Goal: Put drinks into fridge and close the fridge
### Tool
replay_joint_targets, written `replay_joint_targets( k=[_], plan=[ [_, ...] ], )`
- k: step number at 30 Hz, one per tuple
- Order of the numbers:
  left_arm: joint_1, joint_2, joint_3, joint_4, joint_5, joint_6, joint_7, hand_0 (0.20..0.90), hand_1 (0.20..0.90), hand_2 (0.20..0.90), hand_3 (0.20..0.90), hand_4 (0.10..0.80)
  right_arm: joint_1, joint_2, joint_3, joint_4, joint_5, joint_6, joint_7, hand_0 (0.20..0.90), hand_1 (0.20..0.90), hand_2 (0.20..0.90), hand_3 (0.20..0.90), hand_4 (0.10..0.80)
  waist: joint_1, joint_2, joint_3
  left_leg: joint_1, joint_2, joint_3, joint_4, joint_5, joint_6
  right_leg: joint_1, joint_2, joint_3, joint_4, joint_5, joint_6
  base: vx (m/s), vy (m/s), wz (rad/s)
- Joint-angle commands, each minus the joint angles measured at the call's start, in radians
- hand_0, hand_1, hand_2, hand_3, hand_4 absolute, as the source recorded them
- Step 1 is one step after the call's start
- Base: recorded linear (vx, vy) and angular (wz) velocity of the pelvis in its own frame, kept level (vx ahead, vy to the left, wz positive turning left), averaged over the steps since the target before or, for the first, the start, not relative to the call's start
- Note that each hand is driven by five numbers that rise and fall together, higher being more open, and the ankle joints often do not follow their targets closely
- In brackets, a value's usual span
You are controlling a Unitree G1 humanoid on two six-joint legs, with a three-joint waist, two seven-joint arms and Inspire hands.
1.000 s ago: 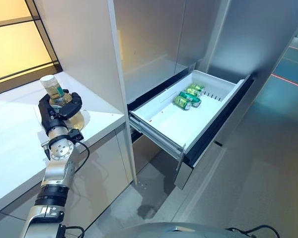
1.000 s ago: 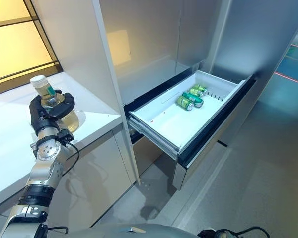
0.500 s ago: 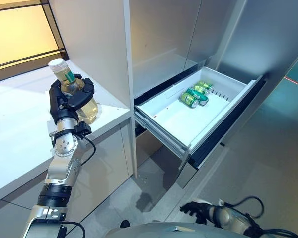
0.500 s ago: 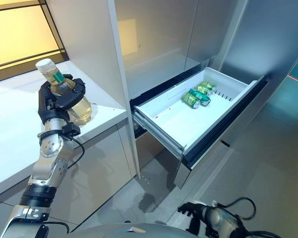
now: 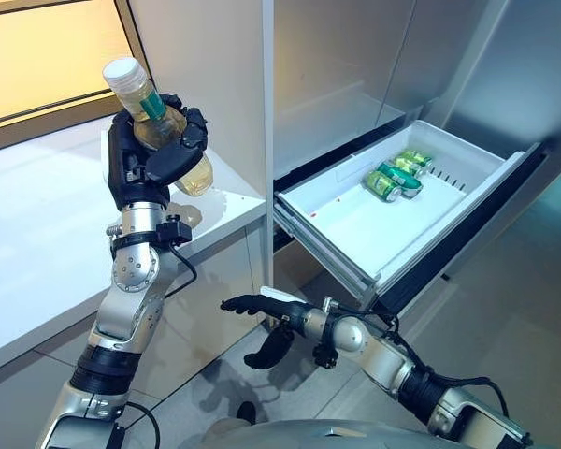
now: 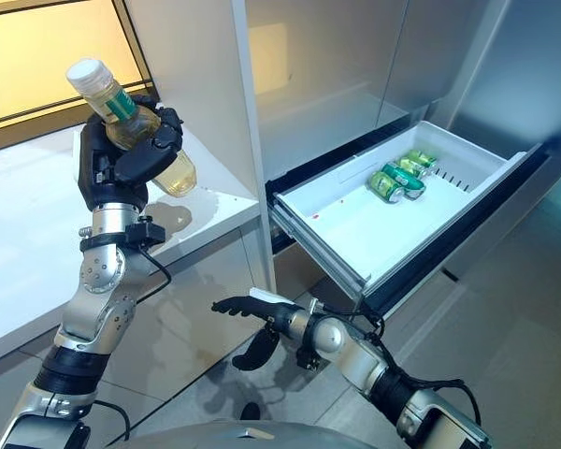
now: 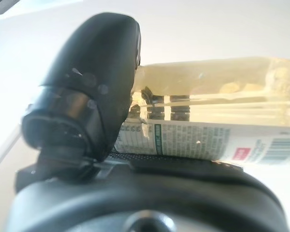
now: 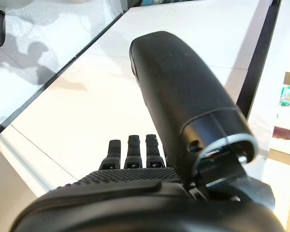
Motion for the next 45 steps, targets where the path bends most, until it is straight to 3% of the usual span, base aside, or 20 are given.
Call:
replay_joint_targets(
  k=[1, 9, 16, 24, 28, 35, 45],
  plan=[
    [-0.241, 0.074, 0.013, -0.099, 0.029, -0.162, -0.072, 0.300, 0.300, 0.300, 0.200, 0.100, -0.100, 0.024, -0.025, -0.193, 0.145, -0.051, 0.070, 0.900, 0.900, 0.900, 0.900, 0.800, -0.005, 0.009, -0.062, 0.058, -0.062, -0.002, 0.002, -0.160, 0.045, -0.057, 0.006, 0.004, 0.015, 0.011, 0.042, 0.000, 0.000, 0.00],
    [-0.142, 0.074, 0.060, -0.137, -0.014, -0.244, -0.287, 0.300, 0.300, 0.300, 0.200, 0.100, -0.129, -0.069, -0.215, -0.451, 0.534, 0.057, 0.338, 0.900, 0.900, 0.900, 0.900, 0.800, -0.011, -0.002, -0.058, 0.066, -0.061, 0.005, 0.002, -0.159, 0.048, -0.055, 0.005, 0.009, 0.019, 0.018, 0.043, 0.000, 0.000, 0.00],
    [-0.105, 0.089, 0.120, -0.121, -0.079, -0.313, -0.421, 0.300, 0.300, 0.300, 0.200, 0.100, -0.113, -0.086, -0.385, -0.560, 0.809, 0.052, 0.516, 0.900, 0.900, 0.900, 0.900, 0.800, -0.024, -0.005, -0.071, 0.069, -0.060, 0.021, 0.002, -0.155, 0.051, -0.061, 0.002, 0.015, 0.023, 0.029, 0.044, 0.000, 0.000, 0.00],
    [-0.036, 0.146, 0.240, -0.098, 0.014, -0.305, -0.421, 0.300, 0.300, 0.300, 0.200, 0.100, -0.015, -0.181, -0.637, -0.561, 0.720, 0.017, 0.349, 0.900, 0.900, 0.900, 0.900, 0.800, -0.055, -0.002, -0.085, 0.070, -0.059, 0.039, 0.002, -0.158, 0.052, -0.069, 0.005, 0.033, 0.021, 0.035, 0.047, -0.001, 0.001, -0.04],
    [0.004, 0.183, 0.287, -0.080, 0.059, -0.306, -0.418, 0.300, 0.300, 0.300, 0.200, 0.100, 0.031, -0.213, -0.703, -0.544, 0.695, 0.003, 0.326, 0.900, 0.900, 0.900, 0.900, 0.800, -0.066, 0.002, -0.082, 0.067, -0.058, 0.047, 0.002, -0.158, 0.052, -0.076, 0.007, 0.039, 0.022, 0.036, 0.047, -0.027, 0.001, -0.05],
    [0.007, 0.213, 0.276, -0.072, 0.062, -0.289, -0.444, 0.300, 0.300, 0.300, 0.200, 0.100, 0.001, -0.240, -0.710, -0.521, 0.685, 0.016, 0.265, 0.900, 0.900, 0.900, 0.900, 0.800, -0.069, 0.005, -0.074, 0.065, -0.056, 0.052, 0.002, -0.157, 0.047, -0.075, 0.007, 0.038, 0.016, 0.039, 0.049, -0.008, 0.001, -0.02],
    [-0.025, 0.174, 0.188, -0.098, -0.040, -0.249, -0.522, 0.300, 0.300, 0.300, 0.200, 0.100, -0.108, -0.219, -0.629, -0.460, 0.688, 0.036, 0.200, 0.900, 0.900, 0.900, 0.900, 0.800, -0.051, 0.002, -0.073, 0.062, -0.054, 0.045, 0.002, -0.155, 0.046, -0.074, 0.008, 0.029, 0.015, 0.039, 0.046, 0.000, 0.000, 0.00]
  ],
)
